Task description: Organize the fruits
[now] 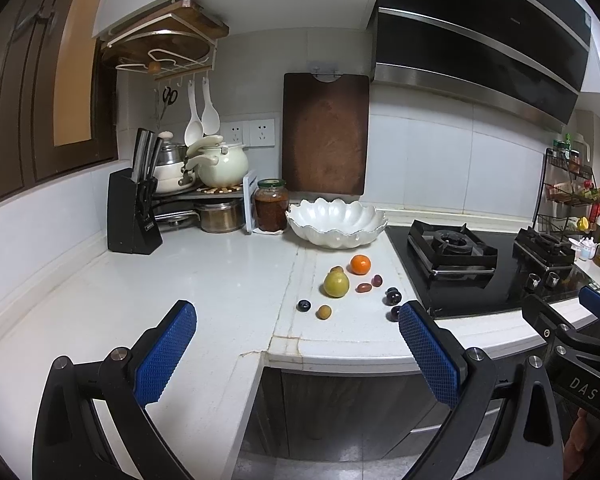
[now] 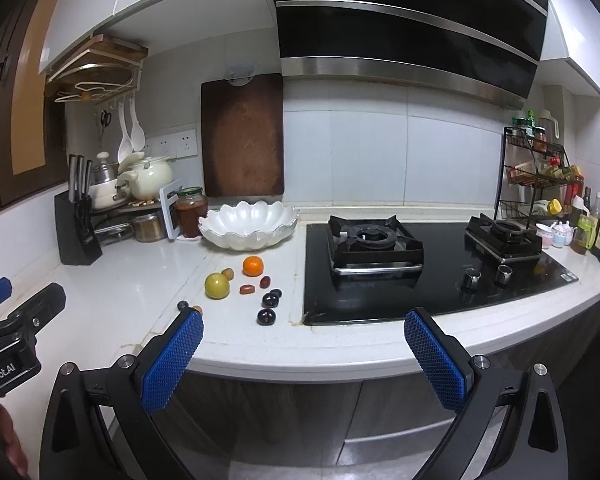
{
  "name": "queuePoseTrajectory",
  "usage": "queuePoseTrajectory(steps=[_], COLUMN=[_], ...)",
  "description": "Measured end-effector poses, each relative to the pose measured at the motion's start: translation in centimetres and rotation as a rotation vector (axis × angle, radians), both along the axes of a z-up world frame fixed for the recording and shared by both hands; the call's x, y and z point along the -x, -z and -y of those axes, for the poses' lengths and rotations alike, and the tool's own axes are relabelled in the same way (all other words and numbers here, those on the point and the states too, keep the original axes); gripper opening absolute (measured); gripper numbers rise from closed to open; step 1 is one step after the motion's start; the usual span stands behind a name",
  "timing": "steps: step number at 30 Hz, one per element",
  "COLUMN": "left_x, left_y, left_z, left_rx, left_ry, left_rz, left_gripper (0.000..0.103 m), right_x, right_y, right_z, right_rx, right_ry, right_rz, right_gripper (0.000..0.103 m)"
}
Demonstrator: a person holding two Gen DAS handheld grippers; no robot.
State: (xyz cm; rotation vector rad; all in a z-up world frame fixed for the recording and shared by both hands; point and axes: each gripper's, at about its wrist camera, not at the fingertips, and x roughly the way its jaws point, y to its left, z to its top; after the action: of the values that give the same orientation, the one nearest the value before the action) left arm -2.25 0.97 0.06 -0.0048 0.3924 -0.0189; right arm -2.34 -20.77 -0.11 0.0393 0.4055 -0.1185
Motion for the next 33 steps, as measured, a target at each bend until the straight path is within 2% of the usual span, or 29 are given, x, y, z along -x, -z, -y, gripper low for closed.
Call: queuePoseTrajectory(steps=[11,33], left_x=[-0.43,-0.70], left_y=[-0.81,-0.48], left_z=[0.36,0.81], left_rx=[-0.002,-0.006], left_ry=[0.006,0.011], left_rz=[-0.013,-0.030], left_gripper=[0.103,0.103], right_x=[0.15,0.20], right_y=[0.09,0.01], right_z=[0.10,0.15], right_rx=[0.000,0.004], right_ry=[0.005,0.005], right_rz=[0.006,0.004], right_gripper=[0.102,0.102])
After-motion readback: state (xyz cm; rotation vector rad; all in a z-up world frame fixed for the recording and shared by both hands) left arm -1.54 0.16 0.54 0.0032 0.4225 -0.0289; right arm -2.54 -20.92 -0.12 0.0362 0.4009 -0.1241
